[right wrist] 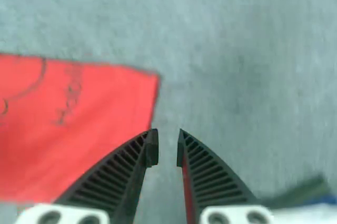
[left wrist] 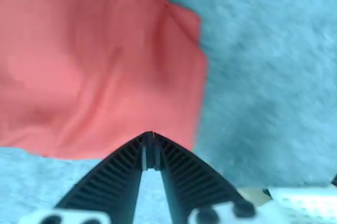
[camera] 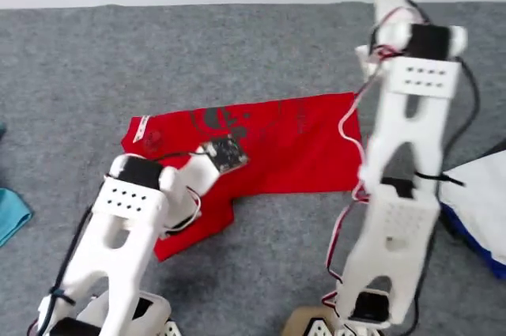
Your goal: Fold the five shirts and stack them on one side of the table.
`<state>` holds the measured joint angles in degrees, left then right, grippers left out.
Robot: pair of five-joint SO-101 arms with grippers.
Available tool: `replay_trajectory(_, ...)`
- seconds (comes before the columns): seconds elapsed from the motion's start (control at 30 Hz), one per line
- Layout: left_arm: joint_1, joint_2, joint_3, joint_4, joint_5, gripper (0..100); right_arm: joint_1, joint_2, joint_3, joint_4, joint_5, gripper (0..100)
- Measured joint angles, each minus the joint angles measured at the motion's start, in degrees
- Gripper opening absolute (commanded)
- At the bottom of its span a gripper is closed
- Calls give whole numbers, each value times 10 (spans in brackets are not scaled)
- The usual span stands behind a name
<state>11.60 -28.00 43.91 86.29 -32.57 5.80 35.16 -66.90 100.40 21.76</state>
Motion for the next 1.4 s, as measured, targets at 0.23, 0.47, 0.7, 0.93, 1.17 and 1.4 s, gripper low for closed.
replay_trajectory(0.23,5,0,74,2,-3,152,81,-186,253,0,-3,72)
replay_trajectory(0.47,5,-1,109,-40,-21,156,162,-291,383,0,-3,72)
replay_trajectory(0.7,5,-1,154,-96,-23,156,192,-360,441,0,18,72)
replay_trajectory(0.93,5,-1,207,-171,-23,124,210,-417,476,0,21,72)
replay_trajectory(1.17,5,-1,215,-212,-23,3,227,-446,504,0,45,72)
replay_trajectory(1.4,5,-1,207,-207,-23,2,227,-487,565,0,48,72)
